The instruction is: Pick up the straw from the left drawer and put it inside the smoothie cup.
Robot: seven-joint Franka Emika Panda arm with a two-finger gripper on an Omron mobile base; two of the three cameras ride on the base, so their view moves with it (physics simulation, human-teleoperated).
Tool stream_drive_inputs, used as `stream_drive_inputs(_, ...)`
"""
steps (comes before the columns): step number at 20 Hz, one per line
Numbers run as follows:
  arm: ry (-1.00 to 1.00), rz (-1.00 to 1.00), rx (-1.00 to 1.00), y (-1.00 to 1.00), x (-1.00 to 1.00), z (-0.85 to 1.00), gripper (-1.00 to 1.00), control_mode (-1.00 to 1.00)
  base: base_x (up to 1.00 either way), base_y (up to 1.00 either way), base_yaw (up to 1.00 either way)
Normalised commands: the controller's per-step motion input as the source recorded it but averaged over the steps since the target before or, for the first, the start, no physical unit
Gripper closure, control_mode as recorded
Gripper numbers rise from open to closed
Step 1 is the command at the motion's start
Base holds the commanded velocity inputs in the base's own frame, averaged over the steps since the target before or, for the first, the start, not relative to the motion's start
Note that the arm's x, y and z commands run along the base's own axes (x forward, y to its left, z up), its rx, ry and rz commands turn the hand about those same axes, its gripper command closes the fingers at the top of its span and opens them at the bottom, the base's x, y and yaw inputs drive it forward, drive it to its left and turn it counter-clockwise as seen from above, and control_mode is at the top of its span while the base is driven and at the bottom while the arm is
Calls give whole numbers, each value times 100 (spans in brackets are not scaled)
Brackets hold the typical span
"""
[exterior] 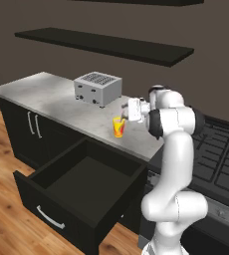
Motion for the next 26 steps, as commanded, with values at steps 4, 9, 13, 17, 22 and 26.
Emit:
stream_drive_inputs(4, -4, 0, 0, 0, -12, 67, -100, -100, 0, 0, 0)
stream_drive_inputs(9, -4, 0, 0, 0, -26, 48, -100, -100, 0, 0, 0)
stream_drive_inputs(13, -11, 1, 0, -10, -73, 41, -100, -100, 0, 0, 0)
stream_drive_inputs(17, -15, 2, 0, -22, -99, 33, -100, -100, 0, 0, 0)
stream_drive_inputs(22, -12, 2, -3, -18, -100, 14, -100, -100, 0, 0, 0)
stream_drive_inputs(26, -6, 3, -8, -12, -100, 1, -100, -100, 0, 0, 0)
